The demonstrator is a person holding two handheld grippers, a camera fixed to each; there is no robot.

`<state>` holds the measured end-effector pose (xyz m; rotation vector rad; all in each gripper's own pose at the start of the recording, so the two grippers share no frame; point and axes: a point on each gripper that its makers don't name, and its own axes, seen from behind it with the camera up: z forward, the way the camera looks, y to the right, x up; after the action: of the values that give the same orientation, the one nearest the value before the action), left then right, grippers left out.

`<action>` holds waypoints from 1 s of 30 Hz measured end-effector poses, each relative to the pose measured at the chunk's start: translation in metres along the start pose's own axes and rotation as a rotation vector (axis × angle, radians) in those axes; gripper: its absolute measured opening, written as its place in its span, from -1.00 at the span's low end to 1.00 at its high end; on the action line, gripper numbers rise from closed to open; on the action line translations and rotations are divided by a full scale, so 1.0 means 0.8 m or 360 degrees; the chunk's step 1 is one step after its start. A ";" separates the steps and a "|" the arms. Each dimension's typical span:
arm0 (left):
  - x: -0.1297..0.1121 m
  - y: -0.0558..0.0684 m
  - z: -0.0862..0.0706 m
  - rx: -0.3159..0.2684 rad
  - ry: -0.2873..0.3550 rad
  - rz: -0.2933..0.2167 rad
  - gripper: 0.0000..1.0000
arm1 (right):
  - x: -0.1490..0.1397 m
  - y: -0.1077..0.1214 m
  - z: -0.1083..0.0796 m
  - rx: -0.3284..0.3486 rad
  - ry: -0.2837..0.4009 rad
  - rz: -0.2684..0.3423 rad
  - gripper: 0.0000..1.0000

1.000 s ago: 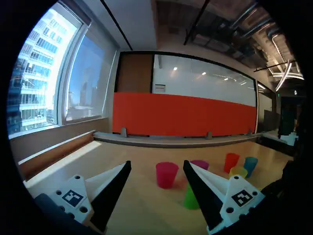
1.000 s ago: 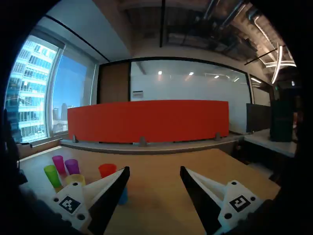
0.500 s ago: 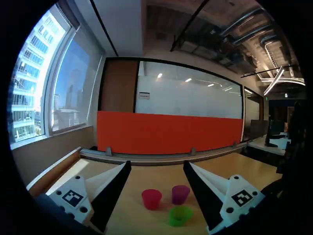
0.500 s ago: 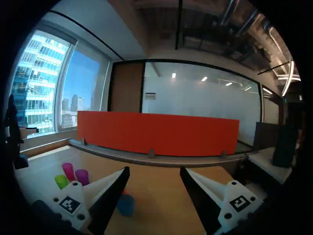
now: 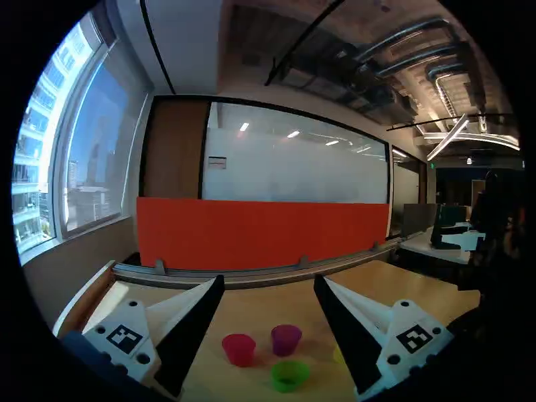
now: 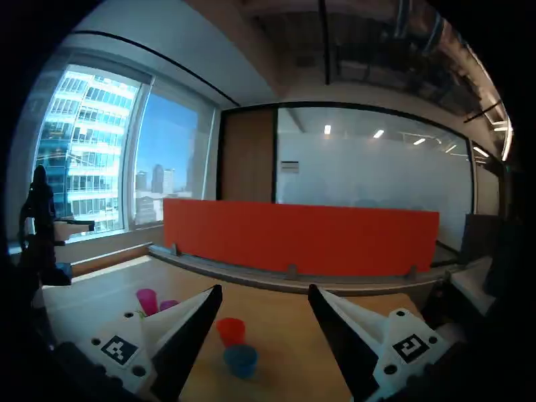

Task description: Pour water

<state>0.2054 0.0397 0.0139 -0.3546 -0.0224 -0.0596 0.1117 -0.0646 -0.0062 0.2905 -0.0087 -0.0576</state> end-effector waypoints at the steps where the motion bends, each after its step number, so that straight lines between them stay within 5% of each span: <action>1: 0.000 0.005 0.001 -0.0032 -0.0007 -0.0005 0.99 | 0.001 -0.005 0.000 0.0033 -0.0001 -0.0004 0.99; 12: 0.008 0.068 0.002 -0.0412 -0.0027 -0.0065 0.99 | 0.016 -0.064 -0.010 0.0428 0.0016 0.0034 0.99; 21: 0.001 0.074 0.007 -0.0475 -0.0057 0.0006 0.99 | 0.015 -0.068 -0.005 0.0495 0.0001 0.0010 0.99; 30: -0.034 0.076 0.007 -0.0525 -0.0199 0.0068 0.99 | -0.018 -0.065 -0.001 0.0530 -0.0145 -0.0066 0.99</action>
<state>0.1819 0.0999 -0.0025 -0.6880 -0.1299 0.0018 0.0948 -0.1136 -0.0221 0.6210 -0.1036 -0.1108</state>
